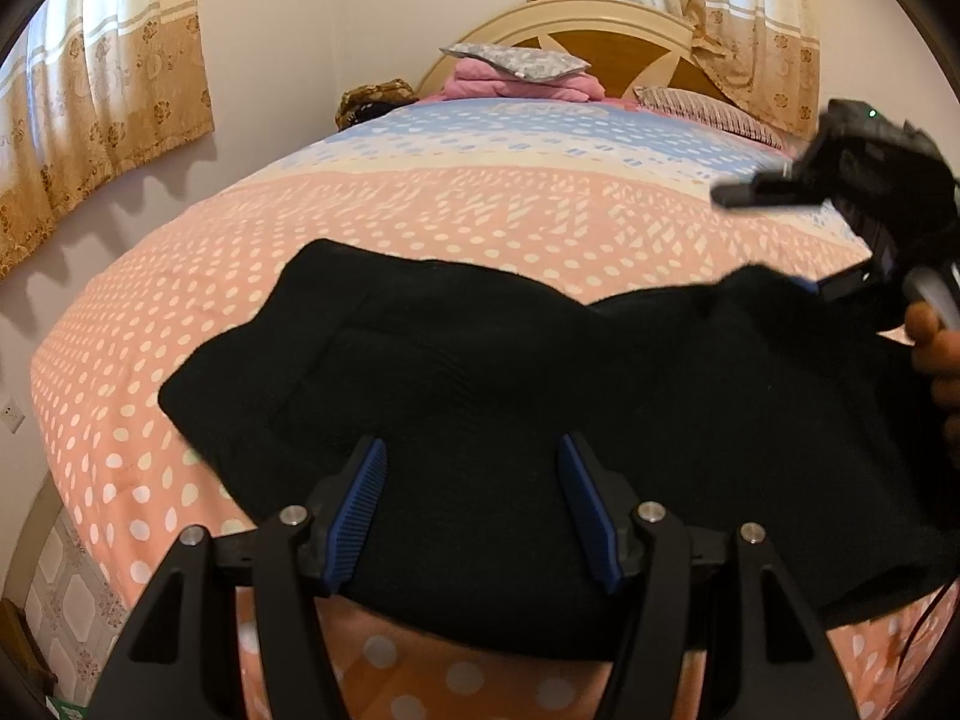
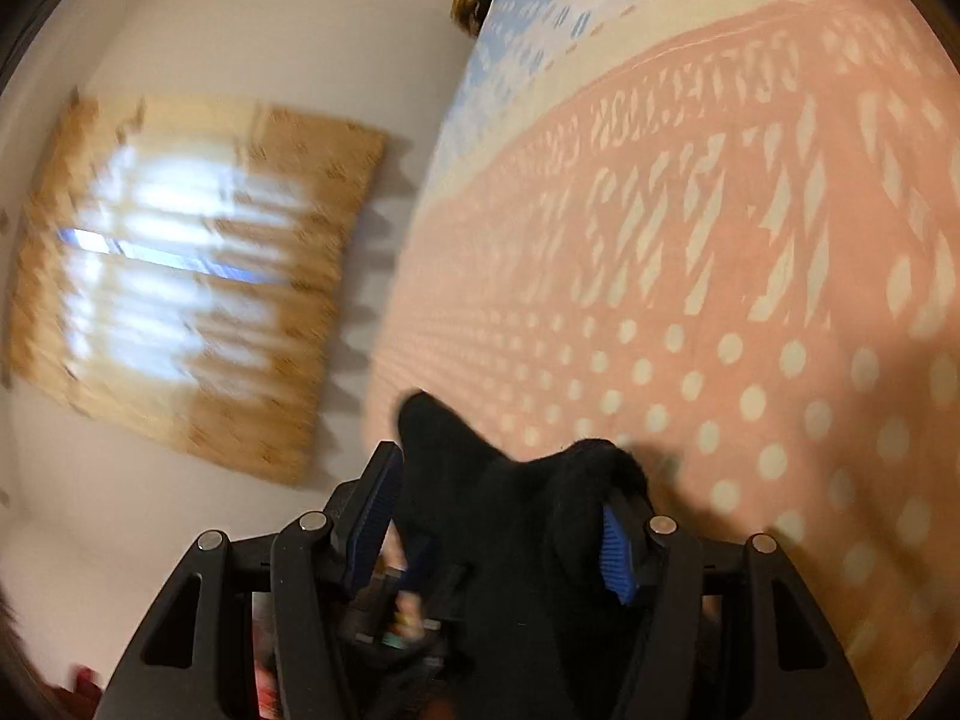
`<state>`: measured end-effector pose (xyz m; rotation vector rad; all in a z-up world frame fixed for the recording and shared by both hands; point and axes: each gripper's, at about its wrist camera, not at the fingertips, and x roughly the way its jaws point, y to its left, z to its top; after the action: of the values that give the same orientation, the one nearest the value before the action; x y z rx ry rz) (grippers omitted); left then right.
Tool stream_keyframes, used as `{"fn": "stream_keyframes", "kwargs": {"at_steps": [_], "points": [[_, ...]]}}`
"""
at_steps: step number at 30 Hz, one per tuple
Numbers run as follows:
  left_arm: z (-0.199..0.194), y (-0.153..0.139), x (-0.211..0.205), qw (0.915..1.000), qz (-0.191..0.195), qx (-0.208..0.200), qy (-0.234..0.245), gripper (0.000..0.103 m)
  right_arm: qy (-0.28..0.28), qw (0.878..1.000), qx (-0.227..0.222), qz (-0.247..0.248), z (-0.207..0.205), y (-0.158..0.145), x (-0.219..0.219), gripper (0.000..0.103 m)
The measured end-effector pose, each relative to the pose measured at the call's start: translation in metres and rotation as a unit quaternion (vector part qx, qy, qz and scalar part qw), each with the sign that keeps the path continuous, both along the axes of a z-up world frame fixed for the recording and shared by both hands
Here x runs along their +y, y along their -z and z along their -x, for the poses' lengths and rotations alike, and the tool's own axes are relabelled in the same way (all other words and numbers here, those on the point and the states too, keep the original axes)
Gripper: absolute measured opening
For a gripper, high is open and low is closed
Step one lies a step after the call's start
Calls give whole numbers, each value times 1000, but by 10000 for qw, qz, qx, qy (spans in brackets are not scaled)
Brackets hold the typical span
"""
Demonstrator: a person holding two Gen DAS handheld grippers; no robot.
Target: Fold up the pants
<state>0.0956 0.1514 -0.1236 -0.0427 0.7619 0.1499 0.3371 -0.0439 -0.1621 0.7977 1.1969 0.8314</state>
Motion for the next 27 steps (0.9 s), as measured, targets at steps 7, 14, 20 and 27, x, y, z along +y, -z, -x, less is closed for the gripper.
{"fn": "stream_keyframes", "kwargs": {"at_steps": [7,14,20,27], "points": [[0,0,0,10000,48,-32,35,64,224,9975,-56,670,4,0,-51,39],[1,0,-1,10000,78,-21,25,64,621,9758,-1148,1756,94,-61,-68,41],[-3,-5,2,9998,113,136,-29,64,1737,9392,-1427,2594,177,-83,-120,41],[-7,-10,1,9992,178,295,-210,64,3631,8193,-729,4377,184,-117,-283,60]]}}
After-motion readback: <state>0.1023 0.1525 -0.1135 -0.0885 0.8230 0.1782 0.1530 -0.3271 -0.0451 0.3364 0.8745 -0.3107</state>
